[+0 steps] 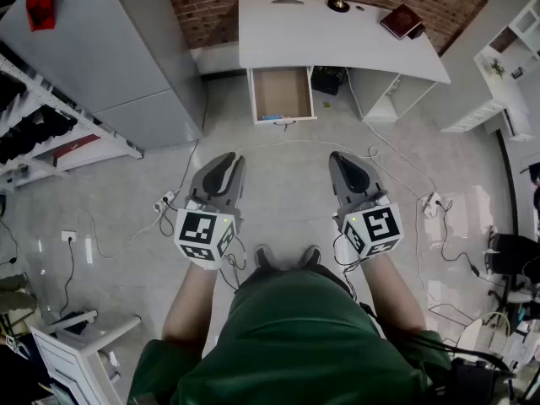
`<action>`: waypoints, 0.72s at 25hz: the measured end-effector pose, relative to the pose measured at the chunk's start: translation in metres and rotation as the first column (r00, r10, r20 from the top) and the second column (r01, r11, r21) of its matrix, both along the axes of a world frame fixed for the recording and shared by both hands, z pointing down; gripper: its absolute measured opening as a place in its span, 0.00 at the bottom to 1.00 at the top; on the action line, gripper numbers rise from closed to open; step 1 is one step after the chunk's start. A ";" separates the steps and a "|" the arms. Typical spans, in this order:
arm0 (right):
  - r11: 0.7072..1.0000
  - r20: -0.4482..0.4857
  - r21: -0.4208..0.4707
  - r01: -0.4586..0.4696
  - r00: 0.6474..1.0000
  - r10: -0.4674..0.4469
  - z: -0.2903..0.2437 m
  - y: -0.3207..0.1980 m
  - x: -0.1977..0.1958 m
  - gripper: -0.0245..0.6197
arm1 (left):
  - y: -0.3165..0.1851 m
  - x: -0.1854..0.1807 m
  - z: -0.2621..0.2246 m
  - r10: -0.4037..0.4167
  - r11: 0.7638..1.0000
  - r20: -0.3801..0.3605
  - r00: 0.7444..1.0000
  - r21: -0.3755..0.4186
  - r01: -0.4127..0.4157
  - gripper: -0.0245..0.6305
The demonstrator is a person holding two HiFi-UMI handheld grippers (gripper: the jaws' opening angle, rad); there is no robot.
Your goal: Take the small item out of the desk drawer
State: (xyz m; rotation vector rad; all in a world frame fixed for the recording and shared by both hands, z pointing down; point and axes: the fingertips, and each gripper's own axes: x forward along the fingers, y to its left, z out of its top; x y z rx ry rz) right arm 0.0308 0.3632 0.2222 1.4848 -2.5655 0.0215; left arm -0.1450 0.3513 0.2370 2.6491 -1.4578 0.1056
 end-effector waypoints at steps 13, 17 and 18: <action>0.999 -0.031 -0.017 -0.039 0.999 0.038 0.004 -0.005 -0.051 0.04 | -0.006 -0.052 0.018 0.037 0.999 -0.026 0.999 -0.025 -0.038 0.12; 0.999 -0.035 -0.025 -0.038 0.999 0.037 0.006 -0.018 -0.049 0.04 | -0.016 -0.049 0.022 0.037 0.999 -0.032 0.999 -0.035 -0.038 0.12; 0.999 -0.031 -0.027 -0.036 0.999 0.035 0.008 -0.022 -0.049 0.04 | -0.019 -0.048 0.023 0.036 0.999 -0.031 0.999 -0.036 -0.037 0.12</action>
